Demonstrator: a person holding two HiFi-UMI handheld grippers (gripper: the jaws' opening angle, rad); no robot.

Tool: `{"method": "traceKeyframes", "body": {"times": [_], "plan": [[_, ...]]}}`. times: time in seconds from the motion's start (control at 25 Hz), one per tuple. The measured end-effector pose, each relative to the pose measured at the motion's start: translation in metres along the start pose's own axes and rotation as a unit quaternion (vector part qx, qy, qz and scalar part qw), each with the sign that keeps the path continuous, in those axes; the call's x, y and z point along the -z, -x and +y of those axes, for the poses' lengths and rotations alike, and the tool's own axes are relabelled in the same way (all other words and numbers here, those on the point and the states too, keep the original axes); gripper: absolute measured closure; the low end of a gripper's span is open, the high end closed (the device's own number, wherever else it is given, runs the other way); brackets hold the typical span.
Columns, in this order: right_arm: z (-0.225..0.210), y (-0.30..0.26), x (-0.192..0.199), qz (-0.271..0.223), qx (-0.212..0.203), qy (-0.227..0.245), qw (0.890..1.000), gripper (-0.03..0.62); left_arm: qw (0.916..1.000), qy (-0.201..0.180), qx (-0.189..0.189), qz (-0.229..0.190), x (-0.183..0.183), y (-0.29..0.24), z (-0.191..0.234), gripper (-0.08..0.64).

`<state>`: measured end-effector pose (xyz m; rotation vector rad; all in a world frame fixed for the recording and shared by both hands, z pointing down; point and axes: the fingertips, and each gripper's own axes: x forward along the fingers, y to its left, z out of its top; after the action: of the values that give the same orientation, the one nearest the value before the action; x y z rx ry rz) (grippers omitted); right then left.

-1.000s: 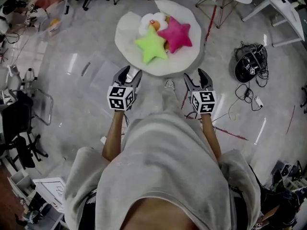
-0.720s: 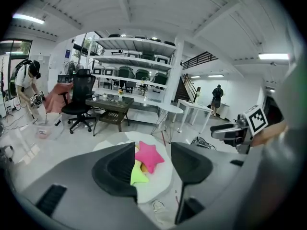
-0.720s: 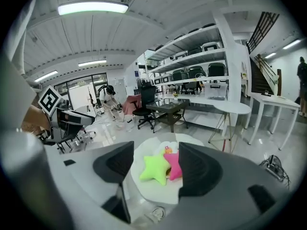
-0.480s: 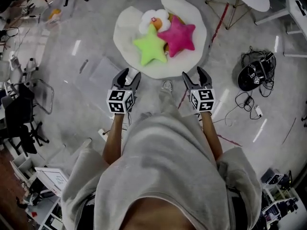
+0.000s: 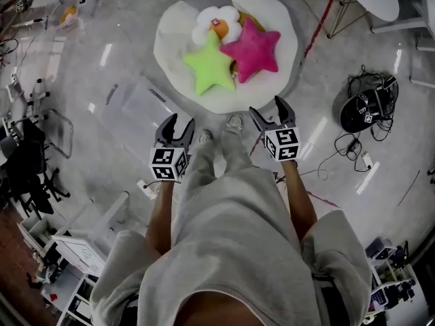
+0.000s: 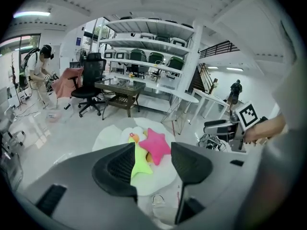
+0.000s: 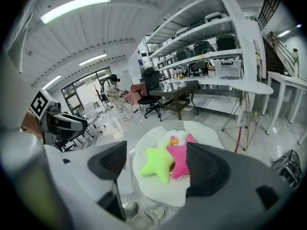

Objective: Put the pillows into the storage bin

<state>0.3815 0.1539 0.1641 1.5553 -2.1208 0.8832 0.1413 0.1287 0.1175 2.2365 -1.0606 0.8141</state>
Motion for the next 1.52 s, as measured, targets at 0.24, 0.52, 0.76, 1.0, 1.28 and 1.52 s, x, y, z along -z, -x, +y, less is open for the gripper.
{"method": "traceKeyframes", "body": {"times": [0.24, 0.52, 0.76, 1.0, 1.28, 1.52], "plan": [[-0.015, -0.04, 0.017, 0.014, 0.0, -0.004, 1.0, 0.213, 0.9999, -0.003, 0.012, -0.002, 0.001, -0.052, 0.018, 0.326], [-0.023, -0.091, 0.046, 0.028, 0.015, -0.016, 0.999, 0.176, 0.999, -0.011, 0.042, -0.008, 0.011, -0.119, 0.049, 0.325], [-0.03, -0.144, 0.081, 0.04, 0.02, -0.052, 0.998, 0.146, 0.998, -0.015, 0.062, -0.003, 0.038, -0.157, 0.07, 0.326], [-0.049, -0.194, 0.123, 0.05, 0.04, -0.092, 0.994, 0.14, 0.9967, -0.016, 0.079, 0.004, 0.068, -0.19, 0.091, 0.326], [-0.069, -0.246, 0.183, 0.075, 0.055, -0.097, 0.991, 0.14, 0.9954, -0.025, 0.093, 0.007, 0.101, -0.239, 0.112, 0.325], [-0.097, -0.292, 0.226, 0.086, 0.069, -0.14, 0.984, 0.14, 0.9947, -0.017, 0.101, 0.003, 0.126, -0.273, 0.115, 0.326]]}}
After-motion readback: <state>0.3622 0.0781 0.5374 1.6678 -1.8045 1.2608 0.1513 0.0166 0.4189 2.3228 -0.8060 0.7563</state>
